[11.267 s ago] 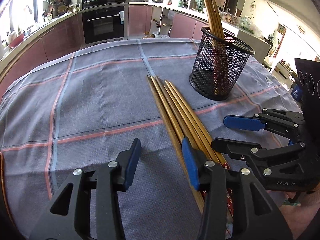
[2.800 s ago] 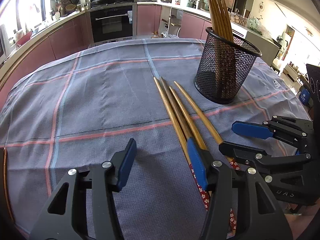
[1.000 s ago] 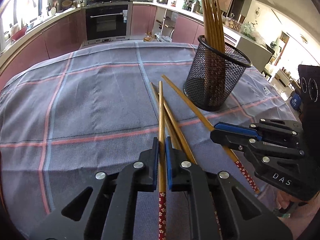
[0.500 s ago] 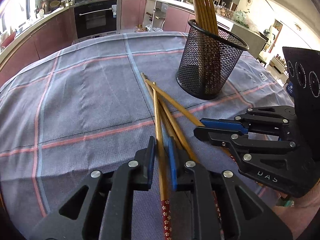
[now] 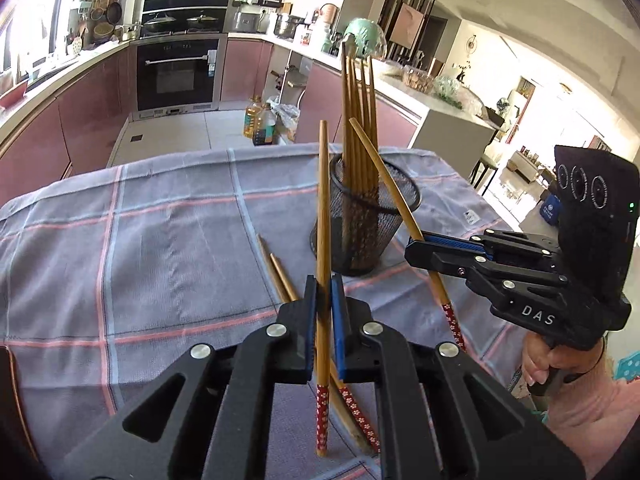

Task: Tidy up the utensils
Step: 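Lift both chopsticks upright with both grippers over the mesh holder, then lower the chopsticks into the holder and open both grippers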

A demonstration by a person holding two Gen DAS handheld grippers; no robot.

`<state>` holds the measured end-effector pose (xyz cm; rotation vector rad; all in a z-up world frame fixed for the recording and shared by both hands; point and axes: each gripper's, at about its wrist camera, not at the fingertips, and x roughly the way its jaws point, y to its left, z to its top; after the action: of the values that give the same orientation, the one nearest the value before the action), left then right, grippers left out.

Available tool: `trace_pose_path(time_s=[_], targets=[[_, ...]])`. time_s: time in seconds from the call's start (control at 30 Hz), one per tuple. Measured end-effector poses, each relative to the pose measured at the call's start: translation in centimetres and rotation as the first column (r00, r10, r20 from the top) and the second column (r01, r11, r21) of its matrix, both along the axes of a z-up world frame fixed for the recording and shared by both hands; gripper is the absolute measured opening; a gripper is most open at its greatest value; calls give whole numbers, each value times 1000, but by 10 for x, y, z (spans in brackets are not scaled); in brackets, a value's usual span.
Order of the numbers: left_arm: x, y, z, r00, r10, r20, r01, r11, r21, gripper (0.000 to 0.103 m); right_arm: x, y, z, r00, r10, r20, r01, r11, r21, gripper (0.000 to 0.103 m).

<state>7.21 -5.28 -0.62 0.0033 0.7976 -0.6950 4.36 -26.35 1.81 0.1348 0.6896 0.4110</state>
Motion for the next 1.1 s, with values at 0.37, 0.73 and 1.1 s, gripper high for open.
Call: trace_pose_path(time_s=[0.37,0.73,1.1], targets=[[0,2,61,995,-41,86,51,992,-119,7,9,-26,29,996,-33,81,29,998,49,6],[27,-14,112,986,-23,164,55,979,-194,7,36,-45,71,971,-101,218,86,994,74,6],[56,-53,109,986,-31,163,46,995,-88,7,71,-44,68,962,-133,239,126,991,45,6]])
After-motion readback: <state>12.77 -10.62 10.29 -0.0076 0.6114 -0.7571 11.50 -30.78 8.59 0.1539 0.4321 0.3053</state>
